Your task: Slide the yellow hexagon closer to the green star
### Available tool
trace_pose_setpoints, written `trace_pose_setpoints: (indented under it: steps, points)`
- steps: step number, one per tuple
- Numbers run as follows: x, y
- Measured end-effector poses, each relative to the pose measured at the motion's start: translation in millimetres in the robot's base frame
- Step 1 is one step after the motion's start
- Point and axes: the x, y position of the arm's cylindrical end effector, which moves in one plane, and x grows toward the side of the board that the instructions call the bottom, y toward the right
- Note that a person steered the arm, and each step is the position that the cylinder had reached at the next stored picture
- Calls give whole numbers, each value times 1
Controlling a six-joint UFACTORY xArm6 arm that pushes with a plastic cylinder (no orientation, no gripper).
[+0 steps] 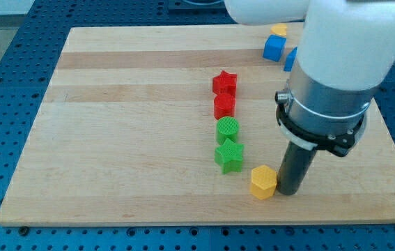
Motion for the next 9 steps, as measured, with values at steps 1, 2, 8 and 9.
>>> trace_pose_setpoints:
  steps: [1,2,8,9]
  points:
    - [10,-2]
    - [16,8]
    - [-5,-28]
    - [-5,-26]
